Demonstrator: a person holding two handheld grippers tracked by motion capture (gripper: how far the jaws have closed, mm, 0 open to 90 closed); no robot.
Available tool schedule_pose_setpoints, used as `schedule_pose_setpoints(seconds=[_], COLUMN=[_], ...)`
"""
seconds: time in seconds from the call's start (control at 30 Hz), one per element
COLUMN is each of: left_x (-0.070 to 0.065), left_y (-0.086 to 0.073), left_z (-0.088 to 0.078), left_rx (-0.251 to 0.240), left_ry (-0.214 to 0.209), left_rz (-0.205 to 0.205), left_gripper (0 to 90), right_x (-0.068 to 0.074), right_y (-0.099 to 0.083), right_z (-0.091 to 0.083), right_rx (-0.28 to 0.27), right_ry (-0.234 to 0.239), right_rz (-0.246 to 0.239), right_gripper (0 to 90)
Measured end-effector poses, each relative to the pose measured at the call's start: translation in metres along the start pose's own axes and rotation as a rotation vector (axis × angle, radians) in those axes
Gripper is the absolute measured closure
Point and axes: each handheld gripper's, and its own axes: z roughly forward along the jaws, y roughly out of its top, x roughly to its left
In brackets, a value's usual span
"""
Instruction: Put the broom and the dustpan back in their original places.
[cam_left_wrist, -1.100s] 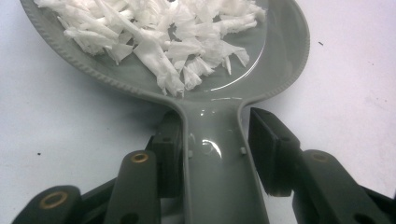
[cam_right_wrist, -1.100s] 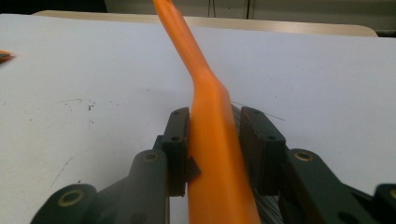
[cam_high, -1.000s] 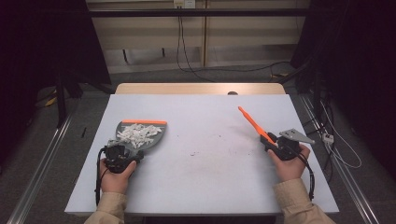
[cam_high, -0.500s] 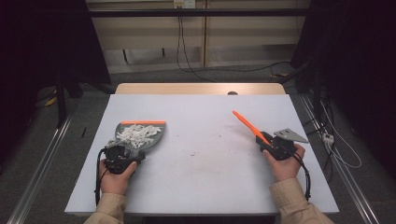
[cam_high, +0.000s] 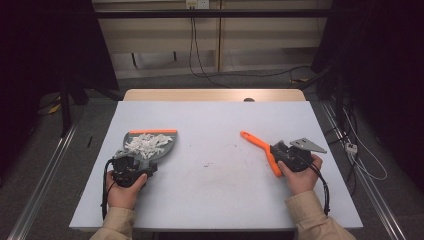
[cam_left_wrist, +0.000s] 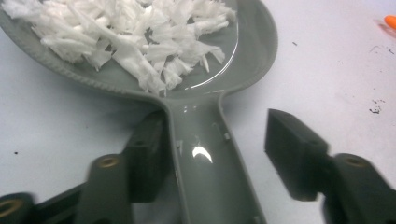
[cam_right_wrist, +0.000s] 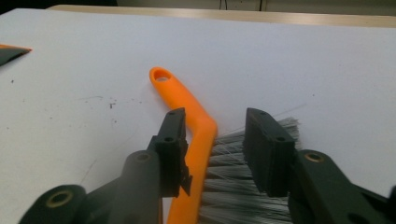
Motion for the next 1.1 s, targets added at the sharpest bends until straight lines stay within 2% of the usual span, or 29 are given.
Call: schedule_pose_setpoints(seconds=[0.1, 0.2, 0.3, 0.43, 0.63, 0.8, 0.93, 1.1], left_x=[-0.001, -0.003, -0.004, -0.004, -0.002, -0.003, -0.005, -0.003], left_y=[0.001, 0.002, 0.002, 0.003, 0.006, 0.008, 0.007, 0.004], left_z=[-0.004, -0.006, -0.008, -0.012, -0.017, -0.019, -0.022, -0.029], left_rx=[-0.023, -0.026, -0.037, -0.056, -0.101, -0.125, -0.145, -0.162], left_ry=[-0.007, -0.014, -0.016, -0.024, -0.071, -0.143, -0.192, -0.228], left_rz=[0.0, 0.003, 0.027, 0.036, 0.061, 0.098, 0.145, 0.173], left_gripper=[30.9, 24.9, 21.6, 19.2, 14.6, 9.9, 7.0, 5.7], right_x=[-0.001, 0.0, 0.002, 0.004, 0.004, 0.005, 0.005, 0.003], right_y=[0.001, 0.002, 0.004, 0.006, 0.008, 0.009, 0.009, 0.007], right_z=[-0.001, -0.003, -0.004, -0.007, -0.011, -0.014, -0.019, -0.026], right_rx=[-0.014, -0.021, -0.03, -0.044, -0.037, -0.044, -0.042, -0.048], right_ry=[0.011, 0.044, 0.079, 0.119, 0.146, 0.165, 0.181, 0.194], right_rz=[0.013, 0.03, 0.043, 0.063, 0.06, 0.052, 0.041, 0.036], right_gripper=[53.1, 47.5, 41.6, 36.0, 28.5, 24.0, 22.9, 21.3])
